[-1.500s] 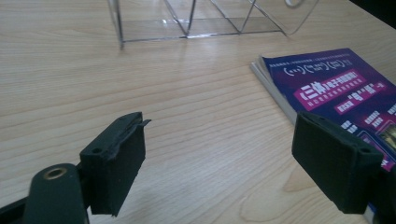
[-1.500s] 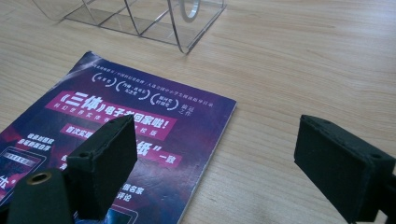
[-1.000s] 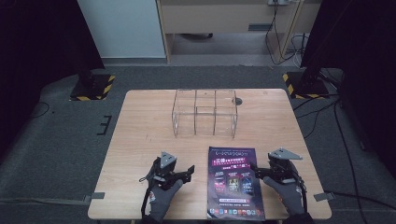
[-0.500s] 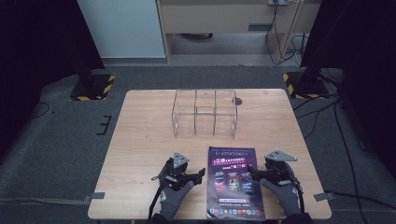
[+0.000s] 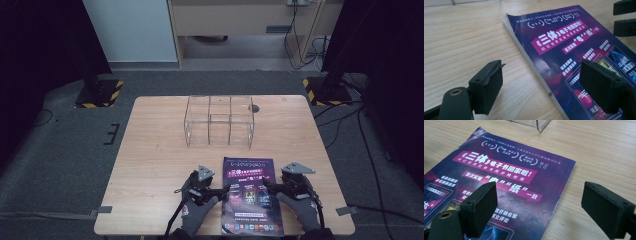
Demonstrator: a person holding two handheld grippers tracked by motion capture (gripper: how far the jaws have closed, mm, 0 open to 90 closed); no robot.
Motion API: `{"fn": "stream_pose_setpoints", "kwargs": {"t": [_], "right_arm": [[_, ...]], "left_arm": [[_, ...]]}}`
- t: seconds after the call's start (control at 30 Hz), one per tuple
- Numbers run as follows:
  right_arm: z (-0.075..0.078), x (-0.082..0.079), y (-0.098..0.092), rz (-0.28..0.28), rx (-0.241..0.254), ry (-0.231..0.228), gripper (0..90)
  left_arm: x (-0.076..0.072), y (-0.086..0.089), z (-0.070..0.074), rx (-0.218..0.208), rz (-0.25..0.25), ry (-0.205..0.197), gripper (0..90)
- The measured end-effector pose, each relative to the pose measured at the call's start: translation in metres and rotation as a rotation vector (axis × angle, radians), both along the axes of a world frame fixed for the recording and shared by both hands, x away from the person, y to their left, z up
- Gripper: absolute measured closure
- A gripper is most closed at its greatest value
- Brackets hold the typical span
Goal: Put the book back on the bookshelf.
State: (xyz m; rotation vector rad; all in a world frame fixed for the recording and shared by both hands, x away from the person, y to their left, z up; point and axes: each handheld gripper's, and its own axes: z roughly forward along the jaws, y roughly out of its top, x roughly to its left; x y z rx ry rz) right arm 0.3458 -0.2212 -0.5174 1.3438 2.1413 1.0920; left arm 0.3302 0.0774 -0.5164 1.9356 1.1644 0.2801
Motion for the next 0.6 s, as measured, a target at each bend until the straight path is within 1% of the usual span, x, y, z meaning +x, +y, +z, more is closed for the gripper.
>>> {"fn": "stream_pose_setpoints", "kwargs": {"t": [0.13, 0.3, 0.6], "right_arm": [[-0.001, 0.000, 0.001, -0.002, 0.002, 0.008, 13.4], [-0.006, 0.000, 0.001, -0.003, -0.001, 0.023, 13.4], [-0.010, 0.000, 0.003, 0.003, 0.003, 0.041, 13.4]], "left_arm": [[0.001, -0.005, -0.003, -0.001, -0.006, 0.013, 18.2], [0.002, -0.011, -0.007, -0.018, -0.009, 0.029, 18.3], [0.004, -0.020, -0.012, -0.033, -0.024, 0.051, 18.4]]}}
